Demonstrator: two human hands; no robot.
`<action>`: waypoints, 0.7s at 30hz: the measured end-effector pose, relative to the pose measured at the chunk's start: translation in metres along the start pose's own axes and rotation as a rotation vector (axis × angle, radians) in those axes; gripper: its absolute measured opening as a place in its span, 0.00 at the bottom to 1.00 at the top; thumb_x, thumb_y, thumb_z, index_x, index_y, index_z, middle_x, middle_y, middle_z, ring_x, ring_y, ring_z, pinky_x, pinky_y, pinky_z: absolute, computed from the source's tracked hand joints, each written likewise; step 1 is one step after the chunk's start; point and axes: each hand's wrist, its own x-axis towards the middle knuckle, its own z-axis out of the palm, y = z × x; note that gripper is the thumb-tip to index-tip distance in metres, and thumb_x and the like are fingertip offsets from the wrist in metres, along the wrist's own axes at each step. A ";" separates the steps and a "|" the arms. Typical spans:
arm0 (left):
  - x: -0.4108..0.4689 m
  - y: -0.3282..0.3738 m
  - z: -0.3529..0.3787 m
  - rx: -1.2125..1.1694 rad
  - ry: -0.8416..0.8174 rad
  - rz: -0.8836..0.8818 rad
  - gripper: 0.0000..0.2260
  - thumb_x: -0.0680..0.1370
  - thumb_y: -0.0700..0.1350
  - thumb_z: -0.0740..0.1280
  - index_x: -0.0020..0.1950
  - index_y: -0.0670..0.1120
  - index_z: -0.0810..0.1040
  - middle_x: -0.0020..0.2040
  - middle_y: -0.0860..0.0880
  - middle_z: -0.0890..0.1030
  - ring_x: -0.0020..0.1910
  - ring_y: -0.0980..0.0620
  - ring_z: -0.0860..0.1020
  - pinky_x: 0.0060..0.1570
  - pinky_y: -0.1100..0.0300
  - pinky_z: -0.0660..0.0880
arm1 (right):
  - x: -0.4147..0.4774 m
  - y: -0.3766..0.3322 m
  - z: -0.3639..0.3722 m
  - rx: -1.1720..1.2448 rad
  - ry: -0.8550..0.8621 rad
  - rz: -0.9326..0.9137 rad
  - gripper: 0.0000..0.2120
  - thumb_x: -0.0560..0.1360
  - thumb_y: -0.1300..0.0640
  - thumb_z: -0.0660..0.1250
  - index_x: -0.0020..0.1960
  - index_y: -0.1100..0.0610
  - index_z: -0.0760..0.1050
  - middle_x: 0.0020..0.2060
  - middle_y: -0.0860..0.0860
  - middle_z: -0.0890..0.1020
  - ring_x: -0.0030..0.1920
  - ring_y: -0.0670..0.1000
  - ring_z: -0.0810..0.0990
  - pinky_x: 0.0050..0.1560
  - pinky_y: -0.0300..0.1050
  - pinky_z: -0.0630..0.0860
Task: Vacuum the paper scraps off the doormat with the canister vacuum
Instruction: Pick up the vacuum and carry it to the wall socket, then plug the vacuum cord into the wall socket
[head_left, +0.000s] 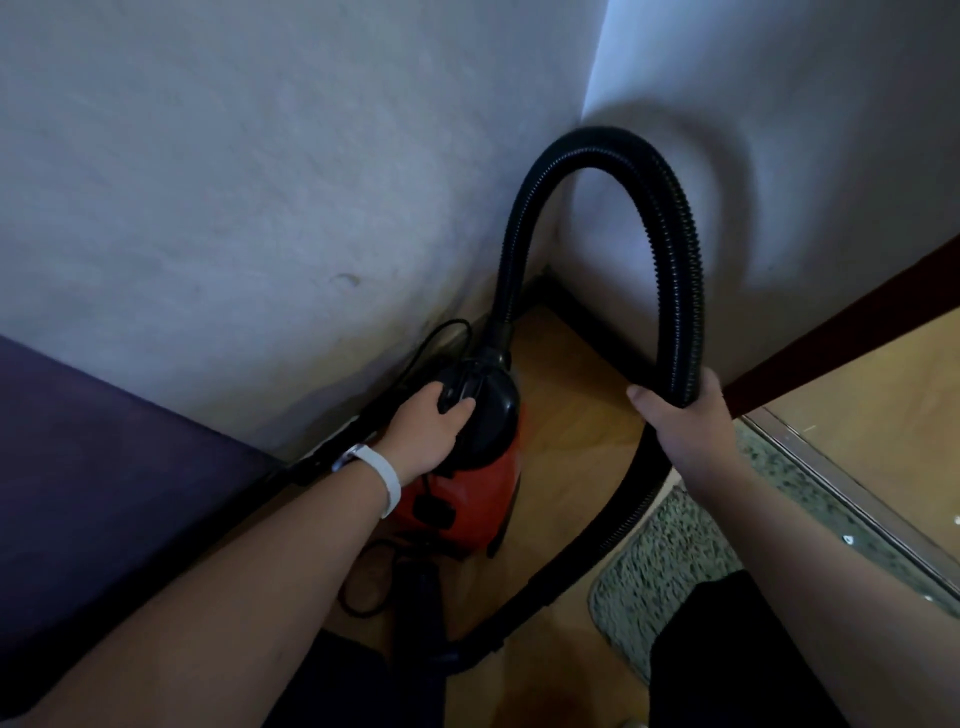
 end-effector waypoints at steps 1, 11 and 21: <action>-0.003 -0.002 -0.003 0.006 0.016 -0.003 0.09 0.82 0.52 0.62 0.51 0.48 0.76 0.46 0.49 0.81 0.44 0.51 0.80 0.39 0.58 0.74 | -0.005 -0.005 -0.003 -0.015 0.056 -0.035 0.24 0.75 0.50 0.73 0.65 0.50 0.66 0.52 0.46 0.75 0.54 0.51 0.74 0.51 0.48 0.72; -0.061 0.002 -0.043 -0.105 0.241 0.054 0.15 0.82 0.48 0.62 0.42 0.40 0.78 0.34 0.43 0.80 0.30 0.51 0.78 0.35 0.54 0.74 | -0.036 -0.031 0.033 -0.379 0.113 -0.861 0.18 0.73 0.58 0.71 0.61 0.61 0.74 0.60 0.56 0.71 0.62 0.57 0.73 0.63 0.43 0.68; -0.117 0.041 -0.069 -0.178 0.175 0.238 0.13 0.82 0.47 0.62 0.41 0.44 0.79 0.30 0.49 0.75 0.30 0.53 0.74 0.35 0.58 0.72 | -0.072 -0.072 0.112 -0.135 -0.667 -0.096 0.17 0.82 0.39 0.56 0.54 0.49 0.78 0.50 0.48 0.82 0.53 0.50 0.81 0.61 0.55 0.77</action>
